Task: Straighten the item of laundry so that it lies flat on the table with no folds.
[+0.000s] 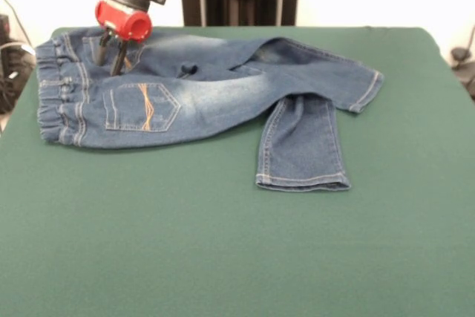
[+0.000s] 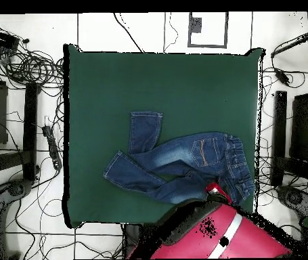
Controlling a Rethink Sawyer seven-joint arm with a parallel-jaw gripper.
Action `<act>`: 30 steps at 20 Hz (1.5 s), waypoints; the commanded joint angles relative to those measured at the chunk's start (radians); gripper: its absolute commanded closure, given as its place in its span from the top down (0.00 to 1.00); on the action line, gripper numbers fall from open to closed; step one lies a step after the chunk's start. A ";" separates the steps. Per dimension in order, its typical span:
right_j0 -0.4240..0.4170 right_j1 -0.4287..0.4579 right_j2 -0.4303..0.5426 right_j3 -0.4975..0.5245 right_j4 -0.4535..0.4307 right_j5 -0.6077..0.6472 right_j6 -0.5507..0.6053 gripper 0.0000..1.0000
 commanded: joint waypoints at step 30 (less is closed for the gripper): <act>-0.055 -0.274 0.173 0.211 -0.048 0.480 0.064 1.00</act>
